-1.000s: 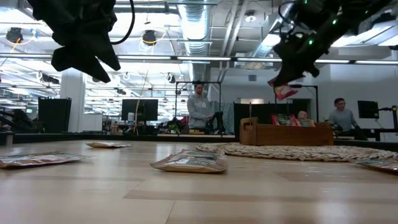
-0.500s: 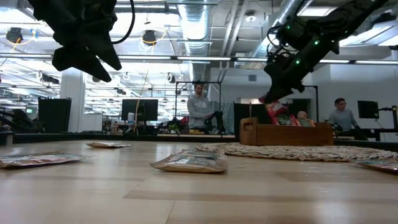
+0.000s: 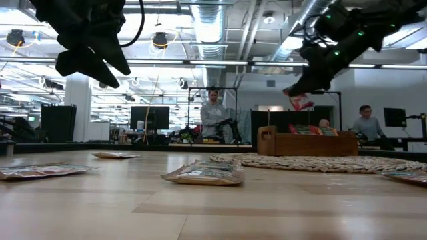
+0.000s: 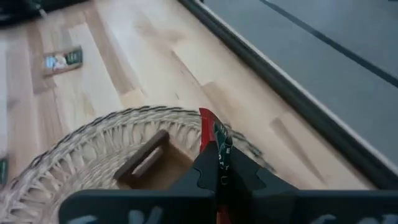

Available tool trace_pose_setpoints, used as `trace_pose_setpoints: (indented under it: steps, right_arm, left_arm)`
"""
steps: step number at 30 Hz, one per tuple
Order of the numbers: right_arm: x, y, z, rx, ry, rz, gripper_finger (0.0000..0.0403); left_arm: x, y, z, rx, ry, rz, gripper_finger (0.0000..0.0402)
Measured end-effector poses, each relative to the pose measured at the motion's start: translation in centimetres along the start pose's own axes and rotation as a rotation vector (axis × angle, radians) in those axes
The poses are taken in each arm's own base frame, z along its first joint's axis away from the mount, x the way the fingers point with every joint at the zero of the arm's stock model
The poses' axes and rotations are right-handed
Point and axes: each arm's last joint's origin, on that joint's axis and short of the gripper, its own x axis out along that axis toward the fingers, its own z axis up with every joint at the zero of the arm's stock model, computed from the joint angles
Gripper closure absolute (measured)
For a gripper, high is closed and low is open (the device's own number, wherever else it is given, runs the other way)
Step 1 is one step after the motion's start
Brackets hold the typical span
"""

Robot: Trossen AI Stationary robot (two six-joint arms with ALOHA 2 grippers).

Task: Pick & Place Tea
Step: Put the red tea pack into the middle compartment of the brown organizer

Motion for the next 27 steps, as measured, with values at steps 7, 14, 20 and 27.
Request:
trace_pose_setpoints:
  steps: [7,14,20,27]
  right_arm:
    - [-2.1,0.5,-2.4,-0.003,-0.090,-0.003,0.0401]
    - [-1.8,-0.2,-4.9,0.032,-0.093,0.054,0.0401]
    - [-1.3,-1.2,-5.8,0.062,-0.139,0.096,0.0402]
    - [0.0,-1.5,-6.5,0.099,-0.155,0.095,0.0402]
  left_arm:
    - [0.0,0.0,0.0,-0.025,-0.004,-0.004,0.0184]
    - [0.0,-0.2,0.2,-0.034,-0.020,-0.015,0.0184]
    - [0.0,-0.2,0.2,-0.035,-0.021,-0.018,0.0184]
    - [0.0,-0.3,0.2,-0.039,-0.023,-0.022,0.0184]
